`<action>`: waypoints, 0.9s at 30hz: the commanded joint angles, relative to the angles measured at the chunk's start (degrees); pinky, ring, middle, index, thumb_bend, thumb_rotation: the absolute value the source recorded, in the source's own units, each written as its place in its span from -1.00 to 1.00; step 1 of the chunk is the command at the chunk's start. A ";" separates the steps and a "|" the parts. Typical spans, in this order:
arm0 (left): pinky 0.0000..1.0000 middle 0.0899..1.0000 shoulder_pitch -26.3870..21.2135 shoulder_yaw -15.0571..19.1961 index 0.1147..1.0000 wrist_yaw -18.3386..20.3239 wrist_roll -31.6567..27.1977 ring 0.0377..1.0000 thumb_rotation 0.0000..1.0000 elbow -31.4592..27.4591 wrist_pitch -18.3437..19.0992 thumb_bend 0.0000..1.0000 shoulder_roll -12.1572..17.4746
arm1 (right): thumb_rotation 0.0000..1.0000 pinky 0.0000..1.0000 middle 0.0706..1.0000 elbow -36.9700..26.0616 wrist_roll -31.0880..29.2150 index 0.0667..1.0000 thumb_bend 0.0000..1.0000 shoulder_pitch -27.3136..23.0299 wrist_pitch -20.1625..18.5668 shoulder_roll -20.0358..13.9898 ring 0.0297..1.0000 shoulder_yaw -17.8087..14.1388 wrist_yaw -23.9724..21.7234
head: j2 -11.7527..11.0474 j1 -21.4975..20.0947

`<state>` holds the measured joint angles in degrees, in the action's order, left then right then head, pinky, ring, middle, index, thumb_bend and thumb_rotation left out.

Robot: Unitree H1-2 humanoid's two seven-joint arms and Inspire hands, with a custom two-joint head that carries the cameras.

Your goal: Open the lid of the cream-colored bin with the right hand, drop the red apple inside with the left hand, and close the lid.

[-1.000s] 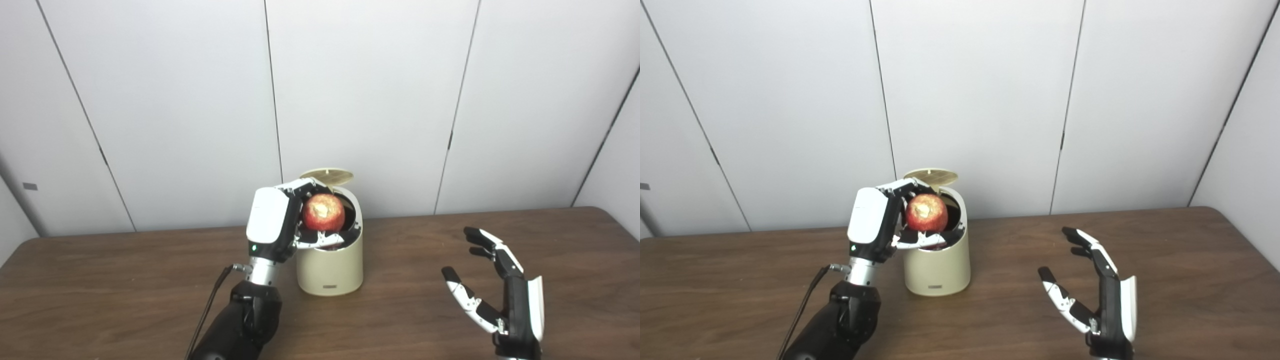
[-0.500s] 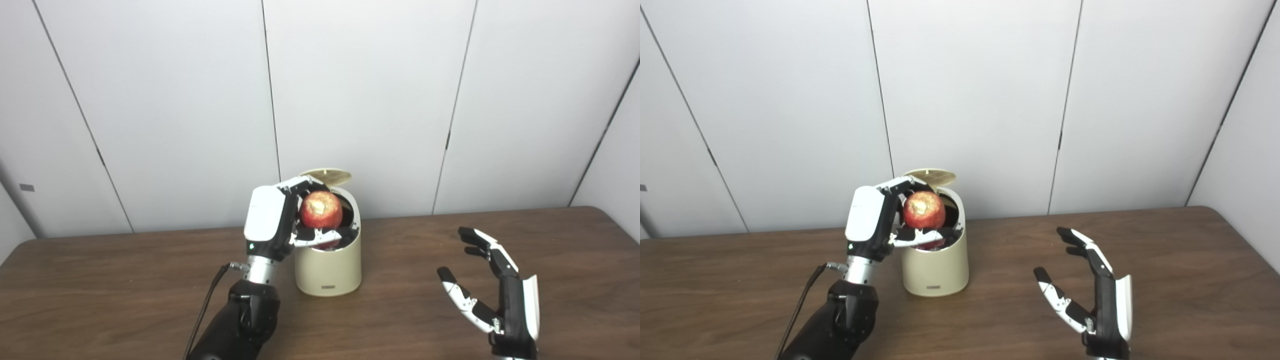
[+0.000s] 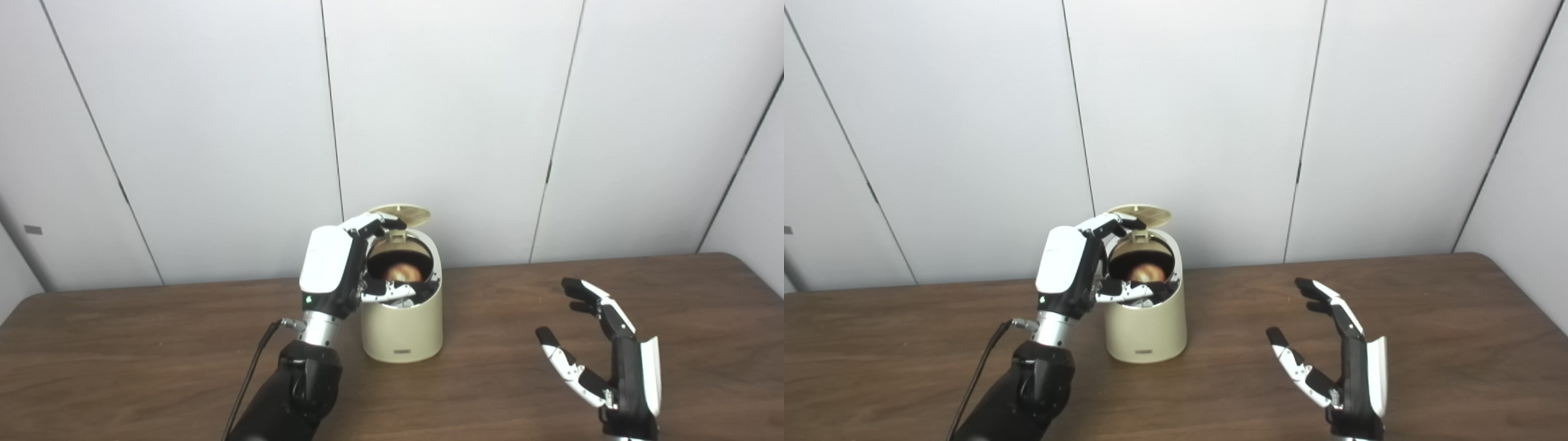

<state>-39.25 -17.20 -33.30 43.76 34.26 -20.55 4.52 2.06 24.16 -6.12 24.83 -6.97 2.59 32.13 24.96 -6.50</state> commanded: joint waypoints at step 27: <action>-0.26 -0.11 0.45 -3.11 -0.17 -0.46 -22.44 -0.16 -1.00 -6.49 -6.38 -0.04 1.74 | -0.40 0.29 0.43 3.64 1.18 0.41 -0.45 1.05 2.07 -1.24 0.43 0.88 2.04 | 0.22 0.02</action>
<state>-37.18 -20.30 -34.18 22.78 30.47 -25.58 5.45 2.70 24.24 -6.72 24.84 -7.62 3.51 34.03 25.14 -6.42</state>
